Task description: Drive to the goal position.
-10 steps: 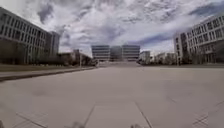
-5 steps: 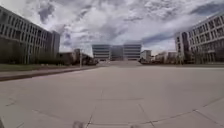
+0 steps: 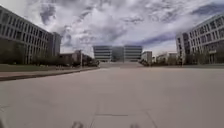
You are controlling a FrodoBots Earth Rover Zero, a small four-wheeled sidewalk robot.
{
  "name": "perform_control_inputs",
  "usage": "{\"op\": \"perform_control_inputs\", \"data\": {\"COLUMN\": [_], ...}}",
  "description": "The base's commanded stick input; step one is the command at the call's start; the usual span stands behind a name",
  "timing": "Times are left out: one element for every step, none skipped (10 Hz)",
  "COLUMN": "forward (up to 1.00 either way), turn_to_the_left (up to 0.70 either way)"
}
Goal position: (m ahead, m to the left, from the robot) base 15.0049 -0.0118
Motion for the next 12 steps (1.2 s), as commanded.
{"op": "perform_control_inputs", "data": {"forward": [1.00, 1.00, 1.00, 1.00, 1.00, 1.00, 1.00, 1.00, 1.00, 1.00, 1.00, 1.00], "turn_to_the_left": [0.00, 0.00, 0.00, 0.00, 0.00, 0.00, 0.00, 0.00, 0.00, 0.00, 0.00, 0.00]}}
